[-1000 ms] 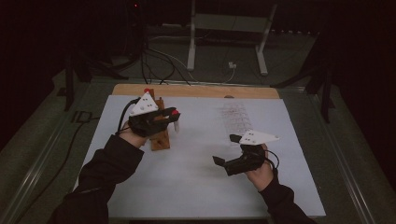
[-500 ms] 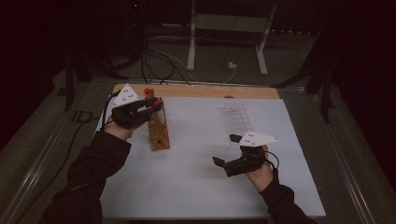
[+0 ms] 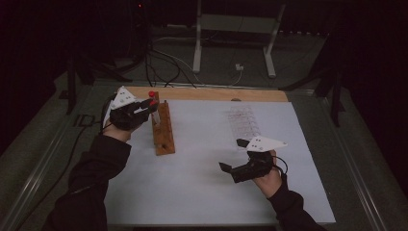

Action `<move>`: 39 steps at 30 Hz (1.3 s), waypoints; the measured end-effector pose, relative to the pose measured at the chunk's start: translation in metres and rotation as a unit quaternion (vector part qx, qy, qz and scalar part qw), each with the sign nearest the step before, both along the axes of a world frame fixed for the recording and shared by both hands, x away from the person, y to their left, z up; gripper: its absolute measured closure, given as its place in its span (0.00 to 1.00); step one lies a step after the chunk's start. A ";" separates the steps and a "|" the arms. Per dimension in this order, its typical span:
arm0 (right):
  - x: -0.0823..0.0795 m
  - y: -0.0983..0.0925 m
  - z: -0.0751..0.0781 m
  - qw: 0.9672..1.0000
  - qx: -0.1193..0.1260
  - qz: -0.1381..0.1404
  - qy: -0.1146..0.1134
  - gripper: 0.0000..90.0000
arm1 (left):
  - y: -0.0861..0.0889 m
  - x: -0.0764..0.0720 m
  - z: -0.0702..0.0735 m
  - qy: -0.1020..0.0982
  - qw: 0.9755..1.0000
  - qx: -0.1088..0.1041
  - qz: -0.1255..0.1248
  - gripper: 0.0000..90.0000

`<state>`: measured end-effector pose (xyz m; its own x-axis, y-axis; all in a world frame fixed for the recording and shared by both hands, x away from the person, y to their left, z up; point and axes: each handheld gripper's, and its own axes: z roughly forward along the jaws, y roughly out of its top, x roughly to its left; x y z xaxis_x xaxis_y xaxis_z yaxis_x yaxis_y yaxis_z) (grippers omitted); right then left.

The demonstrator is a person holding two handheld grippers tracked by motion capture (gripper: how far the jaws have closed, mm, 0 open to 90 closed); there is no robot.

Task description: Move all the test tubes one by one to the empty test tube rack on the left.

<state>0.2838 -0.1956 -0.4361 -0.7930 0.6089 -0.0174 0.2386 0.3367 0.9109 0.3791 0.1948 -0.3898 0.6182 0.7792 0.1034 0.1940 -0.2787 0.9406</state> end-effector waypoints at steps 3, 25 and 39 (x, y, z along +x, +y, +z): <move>0.000 0.000 -0.001 1.000 0.000 0.000 0.001 0.00 | 0.001 0.003 -0.008 0.008 1.000 -0.001 0.004 0.80; 0.001 -0.003 -0.001 1.000 0.003 0.000 0.005 0.00 | -0.001 0.013 -0.049 0.052 0.998 0.023 0.015 0.80; 0.001 -0.004 0.000 1.000 0.004 0.001 0.005 0.00 | -0.003 0.013 -0.053 0.060 0.997 0.050 0.014 0.76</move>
